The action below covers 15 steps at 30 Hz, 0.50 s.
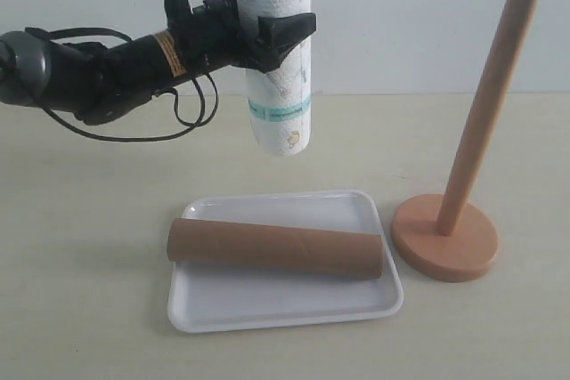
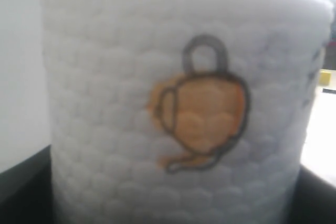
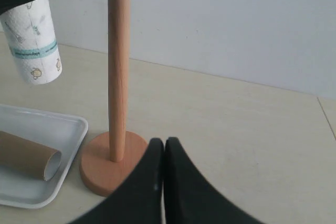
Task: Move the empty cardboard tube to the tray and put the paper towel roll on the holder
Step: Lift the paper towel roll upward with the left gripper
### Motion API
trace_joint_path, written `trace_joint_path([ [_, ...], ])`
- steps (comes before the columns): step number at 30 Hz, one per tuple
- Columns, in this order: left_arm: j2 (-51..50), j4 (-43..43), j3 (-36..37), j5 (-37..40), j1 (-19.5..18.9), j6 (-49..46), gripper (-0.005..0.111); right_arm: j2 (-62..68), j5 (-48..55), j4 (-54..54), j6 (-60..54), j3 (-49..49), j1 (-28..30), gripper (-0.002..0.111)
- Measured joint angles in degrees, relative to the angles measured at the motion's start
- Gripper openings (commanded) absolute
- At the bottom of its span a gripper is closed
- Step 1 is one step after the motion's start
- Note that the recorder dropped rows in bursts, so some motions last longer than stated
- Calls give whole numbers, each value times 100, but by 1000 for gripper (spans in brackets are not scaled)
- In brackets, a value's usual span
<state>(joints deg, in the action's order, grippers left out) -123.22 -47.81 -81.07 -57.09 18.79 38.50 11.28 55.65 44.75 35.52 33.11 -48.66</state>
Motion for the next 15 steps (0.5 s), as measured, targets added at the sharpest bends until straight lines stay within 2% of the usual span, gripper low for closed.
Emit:
trace_joint_path([
  [15,923,-1636,0,-11,39,1512,4,0,0,0,-100,0,0,0],
])
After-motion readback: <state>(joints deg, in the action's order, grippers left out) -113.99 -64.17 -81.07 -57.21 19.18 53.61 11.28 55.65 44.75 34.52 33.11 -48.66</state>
